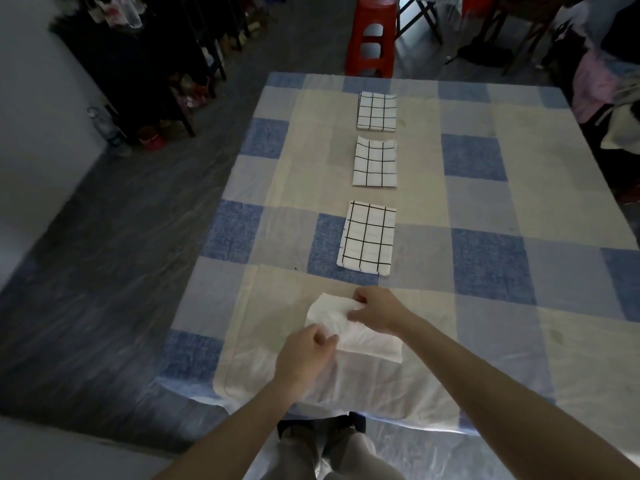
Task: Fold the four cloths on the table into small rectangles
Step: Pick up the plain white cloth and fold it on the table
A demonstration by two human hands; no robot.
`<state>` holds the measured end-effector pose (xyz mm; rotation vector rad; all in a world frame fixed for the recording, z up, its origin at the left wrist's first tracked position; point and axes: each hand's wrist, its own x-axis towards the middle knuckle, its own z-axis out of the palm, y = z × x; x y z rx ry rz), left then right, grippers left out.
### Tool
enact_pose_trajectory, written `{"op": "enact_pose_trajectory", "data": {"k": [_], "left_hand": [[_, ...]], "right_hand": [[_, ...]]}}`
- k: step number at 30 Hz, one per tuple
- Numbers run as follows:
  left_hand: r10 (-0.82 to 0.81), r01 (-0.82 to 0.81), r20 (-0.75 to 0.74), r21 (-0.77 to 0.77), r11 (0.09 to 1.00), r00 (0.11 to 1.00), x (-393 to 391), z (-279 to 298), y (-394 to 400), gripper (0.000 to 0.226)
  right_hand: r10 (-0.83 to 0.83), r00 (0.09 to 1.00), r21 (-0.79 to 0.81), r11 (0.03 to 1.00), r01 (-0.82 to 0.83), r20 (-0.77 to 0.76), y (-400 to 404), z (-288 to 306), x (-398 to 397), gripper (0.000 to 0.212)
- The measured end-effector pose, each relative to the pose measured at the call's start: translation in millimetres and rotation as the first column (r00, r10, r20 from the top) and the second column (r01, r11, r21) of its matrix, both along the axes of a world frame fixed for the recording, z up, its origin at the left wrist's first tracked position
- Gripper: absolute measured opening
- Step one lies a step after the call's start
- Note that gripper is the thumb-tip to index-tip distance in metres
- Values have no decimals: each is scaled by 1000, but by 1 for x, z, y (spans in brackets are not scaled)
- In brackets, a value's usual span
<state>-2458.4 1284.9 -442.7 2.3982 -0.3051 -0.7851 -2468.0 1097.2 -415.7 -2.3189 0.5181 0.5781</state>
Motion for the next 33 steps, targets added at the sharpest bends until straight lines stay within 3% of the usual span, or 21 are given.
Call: {"op": "enact_pose_trajectory", "data": {"k": [5, 8, 11, 14, 19, 22, 25, 28, 33], "left_hand": [[292, -322, -206, -128, 938, 934, 5, 3, -4, 46], [332, -488, -467, -264, 832, 820, 7, 8, -11, 69], [149, -471, -655, -348, 811, 740, 11, 20, -19, 44], [107, -481, -697, -367, 796, 709, 17, 28, -29, 22], [149, -421, -594, -350, 837, 790, 40, 43, -50, 9], [140, -359, -505, -367, 858, 851, 56, 60, -66, 13], [161, -311, -337, -458, 833, 928, 66, 73, -78, 16], [92, -141, -118, -527, 838, 989, 67, 69, -70, 22], [-164, 179, 75, -298, 938, 984, 43, 22, -24, 26]], "right_hand": [[-245, 969, 343, 914, 217, 40, -13, 15, -17, 43], [-389, 921, 534, 785, 315, 30, -20, 24, -29, 23], [-463, 886, 621, 701, 350, 24, -24, 30, -38, 17], [-510, 860, 663, 646, 377, 7, -28, 29, -44, 19], [-562, 827, 628, 644, 436, 1, -40, 26, -46, 20], [-568, 816, 586, 698, 412, 104, -43, 34, -39, 14], [-539, 804, 509, 780, 364, 252, -44, 45, -34, 14], [-490, 796, 347, 860, 374, 355, -41, 38, -42, 13], [-322, 907, 80, 947, 313, 270, -18, -3, -83, 21]]}}
